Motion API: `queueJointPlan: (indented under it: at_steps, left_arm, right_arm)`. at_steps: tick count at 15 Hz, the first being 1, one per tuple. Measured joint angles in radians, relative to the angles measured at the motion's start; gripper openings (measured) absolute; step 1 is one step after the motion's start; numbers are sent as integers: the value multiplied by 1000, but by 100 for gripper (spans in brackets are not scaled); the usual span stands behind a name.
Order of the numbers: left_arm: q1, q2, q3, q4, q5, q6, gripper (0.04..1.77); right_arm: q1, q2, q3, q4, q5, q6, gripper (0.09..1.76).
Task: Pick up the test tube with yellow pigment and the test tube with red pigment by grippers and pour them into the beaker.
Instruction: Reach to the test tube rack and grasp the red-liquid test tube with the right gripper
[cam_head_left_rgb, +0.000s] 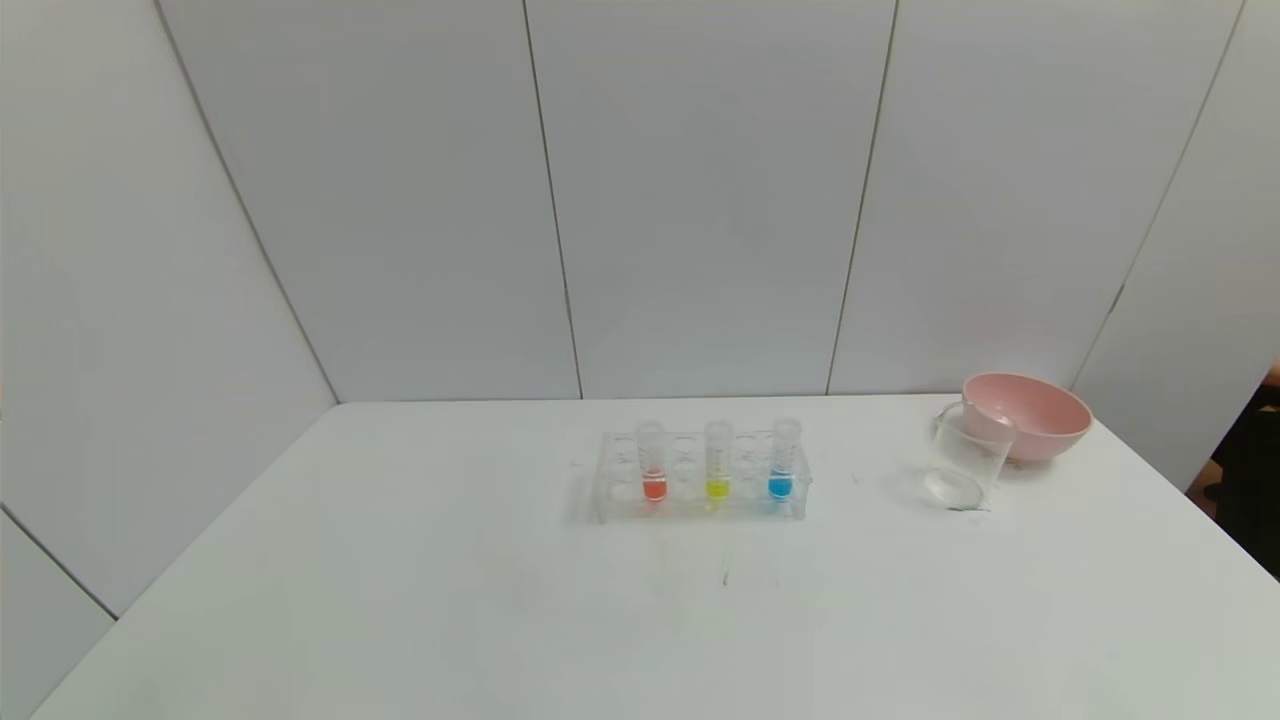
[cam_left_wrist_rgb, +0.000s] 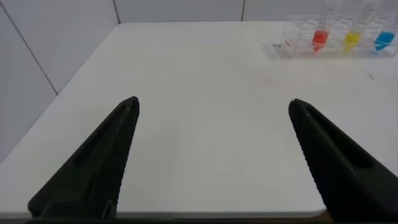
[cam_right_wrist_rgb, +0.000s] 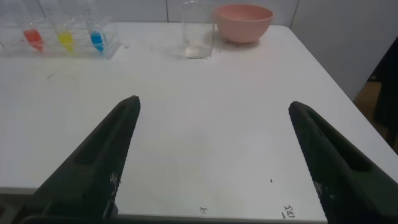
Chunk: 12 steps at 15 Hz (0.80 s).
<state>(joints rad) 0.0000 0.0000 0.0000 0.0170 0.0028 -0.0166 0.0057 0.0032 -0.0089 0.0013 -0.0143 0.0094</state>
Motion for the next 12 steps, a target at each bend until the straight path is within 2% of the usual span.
queueJointPlan:
  at_steps: [4, 8, 10, 12]
  left_arm:
    - [0, 0, 0, 0, 0, 0, 172]
    - [0, 0, 0, 0, 0, 0, 172]
    - [0, 0, 0, 0, 0, 0, 172]
    - [0, 0, 0, 0, 0, 0, 172]
  right_arm:
    - [3, 44, -92, 8, 7, 1, 171]
    - [12, 198, -197, -5, 6, 0, 171]
    - [14, 320, -238, -57, 7, -1, 171]
    - [21, 462, -262, -171, 11, -2, 171]
